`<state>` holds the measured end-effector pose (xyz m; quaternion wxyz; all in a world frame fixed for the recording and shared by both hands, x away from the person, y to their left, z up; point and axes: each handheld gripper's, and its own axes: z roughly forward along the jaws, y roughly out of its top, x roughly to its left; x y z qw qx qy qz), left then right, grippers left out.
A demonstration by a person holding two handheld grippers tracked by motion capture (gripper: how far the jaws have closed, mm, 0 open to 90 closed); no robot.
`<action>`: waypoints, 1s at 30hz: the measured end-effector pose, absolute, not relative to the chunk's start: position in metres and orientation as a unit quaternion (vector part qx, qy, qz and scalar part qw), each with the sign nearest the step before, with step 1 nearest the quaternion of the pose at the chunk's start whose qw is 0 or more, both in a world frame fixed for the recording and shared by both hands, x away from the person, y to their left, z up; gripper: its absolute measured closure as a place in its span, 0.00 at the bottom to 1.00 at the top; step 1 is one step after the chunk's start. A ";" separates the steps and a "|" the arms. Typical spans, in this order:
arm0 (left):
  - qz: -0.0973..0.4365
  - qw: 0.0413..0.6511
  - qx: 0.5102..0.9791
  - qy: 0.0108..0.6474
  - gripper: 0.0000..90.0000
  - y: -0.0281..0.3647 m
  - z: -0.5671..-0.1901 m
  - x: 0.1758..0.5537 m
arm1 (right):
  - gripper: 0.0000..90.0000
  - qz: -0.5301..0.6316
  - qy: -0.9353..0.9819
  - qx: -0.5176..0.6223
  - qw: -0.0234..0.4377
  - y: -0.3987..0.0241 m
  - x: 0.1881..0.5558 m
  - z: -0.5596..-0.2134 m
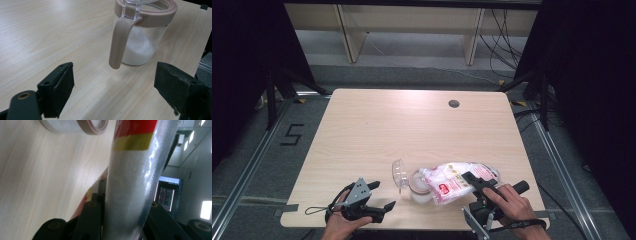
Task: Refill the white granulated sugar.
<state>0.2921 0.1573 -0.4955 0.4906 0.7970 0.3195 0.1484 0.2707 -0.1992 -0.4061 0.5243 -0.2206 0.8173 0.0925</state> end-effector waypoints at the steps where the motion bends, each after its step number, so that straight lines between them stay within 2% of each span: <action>1: 0.148 0.491 0.797 0.320 0.18 0.157 -0.495 0.292 | 0.86 0.094 0.820 -0.211 0.524 -0.200 0.270 -0.407; 30: 0.152 0.492 0.798 0.314 0.18 0.157 -0.496 0.293 | 0.85 0.155 0.835 -0.154 0.505 -0.213 0.288 -0.415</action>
